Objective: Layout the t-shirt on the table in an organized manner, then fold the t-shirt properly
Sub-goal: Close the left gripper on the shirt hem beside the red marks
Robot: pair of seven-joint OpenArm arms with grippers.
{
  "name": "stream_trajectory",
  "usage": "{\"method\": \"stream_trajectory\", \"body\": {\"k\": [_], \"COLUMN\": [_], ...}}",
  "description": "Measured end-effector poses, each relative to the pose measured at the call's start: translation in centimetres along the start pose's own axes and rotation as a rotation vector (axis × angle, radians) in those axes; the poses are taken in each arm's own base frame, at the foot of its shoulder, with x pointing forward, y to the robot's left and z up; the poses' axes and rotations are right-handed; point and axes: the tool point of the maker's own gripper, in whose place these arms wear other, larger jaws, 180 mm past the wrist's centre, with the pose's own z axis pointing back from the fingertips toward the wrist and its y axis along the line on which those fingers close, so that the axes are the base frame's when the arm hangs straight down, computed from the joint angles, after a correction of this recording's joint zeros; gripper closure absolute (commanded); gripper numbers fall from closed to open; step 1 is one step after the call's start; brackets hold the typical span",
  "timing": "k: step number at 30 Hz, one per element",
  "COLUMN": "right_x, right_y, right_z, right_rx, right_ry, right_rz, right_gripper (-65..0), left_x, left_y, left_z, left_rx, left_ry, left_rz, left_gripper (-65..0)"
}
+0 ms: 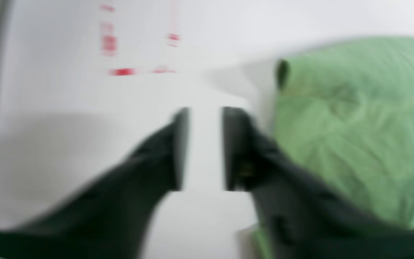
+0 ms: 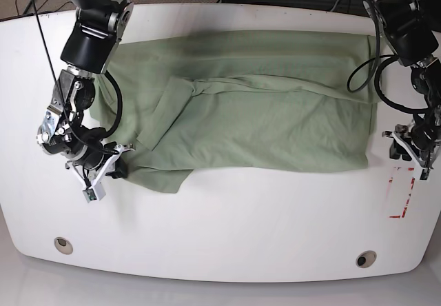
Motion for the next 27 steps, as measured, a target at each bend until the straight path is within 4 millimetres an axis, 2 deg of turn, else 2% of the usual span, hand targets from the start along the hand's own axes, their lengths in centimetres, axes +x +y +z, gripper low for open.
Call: {"method": "stream_trajectory", "body": {"k": [3, 8, 16, 23, 27], "right_x": [-0.2, -0.7, -1.7, -1.8, -2.1], "right_y": [0.6, 1.2, 0.9, 1.4, 1.3], "right_z": [-0.3, -0.6, -0.4, -0.6, -0.6], "right_rx": [0.013, 0.027, 0.019, 0.03, 0.027], "right_ry": [0.001, 0.001, 0.024, 0.019, 0.027], "right_rz": [-0.006, -0.011, -0.017, -0.019, -0.02], "right_gripper": [-3.0, -3.0, -3.0, -3.0, -3.0], "left_x": [-1.1, -1.1, -1.1, -0.3, 0.5], "left_y": [-0.3, -1.2, -4.1, -4.6, -5.7], "left_z": [-0.7, -1.9, -4.1, -4.6, -5.0], "left_rx": [-0.017, -0.047, -0.137, -0.152, -0.171], "left_ry": [0.034, 0.041, 0.05, 0.04, 0.02], "left_rz": [0.022, 0.067, 0.127, 0.143, 0.147], "left_gripper": [-38.6, -38.8, -38.9, -38.9, -38.9]}}
